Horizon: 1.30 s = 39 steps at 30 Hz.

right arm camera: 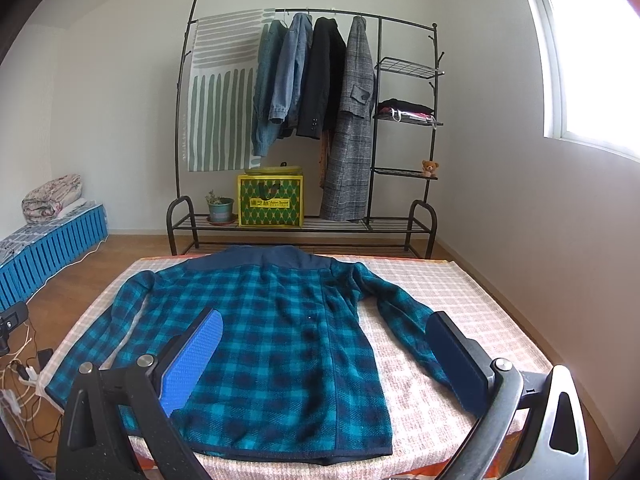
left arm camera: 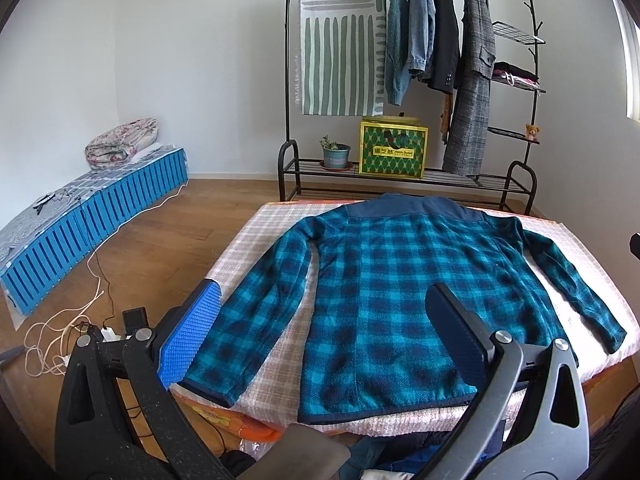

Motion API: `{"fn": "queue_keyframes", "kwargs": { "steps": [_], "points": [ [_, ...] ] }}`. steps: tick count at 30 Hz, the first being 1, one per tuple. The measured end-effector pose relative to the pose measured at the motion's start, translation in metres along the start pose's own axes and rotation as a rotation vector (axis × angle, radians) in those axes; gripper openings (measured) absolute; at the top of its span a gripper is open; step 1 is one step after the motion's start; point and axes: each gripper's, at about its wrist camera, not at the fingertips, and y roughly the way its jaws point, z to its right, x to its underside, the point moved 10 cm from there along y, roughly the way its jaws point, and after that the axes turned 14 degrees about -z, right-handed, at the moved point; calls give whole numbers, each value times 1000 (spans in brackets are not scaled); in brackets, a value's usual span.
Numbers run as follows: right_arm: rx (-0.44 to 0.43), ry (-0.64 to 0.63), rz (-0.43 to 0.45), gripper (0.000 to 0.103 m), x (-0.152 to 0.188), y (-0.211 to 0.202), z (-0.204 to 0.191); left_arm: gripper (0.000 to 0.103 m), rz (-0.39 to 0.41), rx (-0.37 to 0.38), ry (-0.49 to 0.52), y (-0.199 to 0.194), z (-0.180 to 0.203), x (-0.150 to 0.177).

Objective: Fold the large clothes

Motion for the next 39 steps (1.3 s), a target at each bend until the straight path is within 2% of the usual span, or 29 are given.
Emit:
{"fn": "queue_keyframes", "kwargs": {
  "steps": [14, 23, 31, 33, 35, 39],
  "points": [
    [-97, -61, 30, 103, -42, 51, -67, 103, -16, -120, -9, 48, -53, -23],
    [-161, -52, 33, 103, -39, 91, -85, 103, -56, -175, 15, 93, -83, -31],
    [-242, -44, -28, 103, -26, 126, -93, 103, -175, -165, -60, 159, -136, -31],
    [-240, -44, -42, 103, -23, 131, -92, 103, -208, -134, -97, 175, -147, -27],
    [-241, -42, -57, 103, -20, 137, -92, 96, -251, -90, -129, 194, -157, -21],
    [-266, -33, -84, 103, -16, 143, -93, 82, -352, -62, -165, 235, -177, -6]
  ]
}}
